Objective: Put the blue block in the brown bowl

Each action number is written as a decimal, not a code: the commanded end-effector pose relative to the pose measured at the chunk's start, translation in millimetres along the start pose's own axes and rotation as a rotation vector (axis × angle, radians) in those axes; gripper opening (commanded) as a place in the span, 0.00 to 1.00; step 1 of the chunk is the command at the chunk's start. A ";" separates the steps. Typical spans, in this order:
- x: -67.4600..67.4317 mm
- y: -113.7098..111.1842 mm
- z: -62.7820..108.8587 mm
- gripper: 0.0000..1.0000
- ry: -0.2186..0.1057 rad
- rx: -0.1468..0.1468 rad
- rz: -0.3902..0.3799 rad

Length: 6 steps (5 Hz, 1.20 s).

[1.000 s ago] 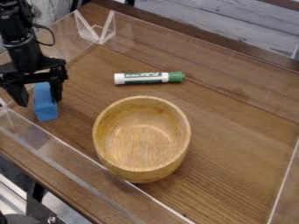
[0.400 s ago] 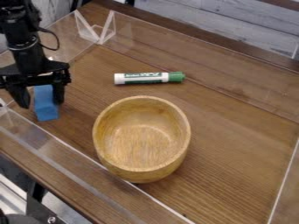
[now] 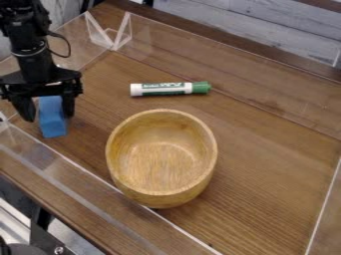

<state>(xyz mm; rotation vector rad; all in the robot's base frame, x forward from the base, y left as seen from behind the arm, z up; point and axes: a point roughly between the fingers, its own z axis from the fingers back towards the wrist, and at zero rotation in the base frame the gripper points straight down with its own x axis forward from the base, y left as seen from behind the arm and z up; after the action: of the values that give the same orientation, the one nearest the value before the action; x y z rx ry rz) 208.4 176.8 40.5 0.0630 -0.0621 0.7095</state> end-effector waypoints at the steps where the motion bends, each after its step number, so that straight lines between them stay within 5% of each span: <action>1: 7.7 -1.7 12.3 1.00 -0.058 0.013 -0.014; 2: 7.2 -2.6 12.1 0.00 -0.059 0.012 -0.014; 6: 0.5 -9.1 45.3 0.00 -0.072 0.003 -0.058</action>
<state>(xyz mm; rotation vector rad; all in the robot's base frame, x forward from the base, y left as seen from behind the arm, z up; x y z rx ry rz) 204.2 162.6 69.1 0.0703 -0.0633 0.6577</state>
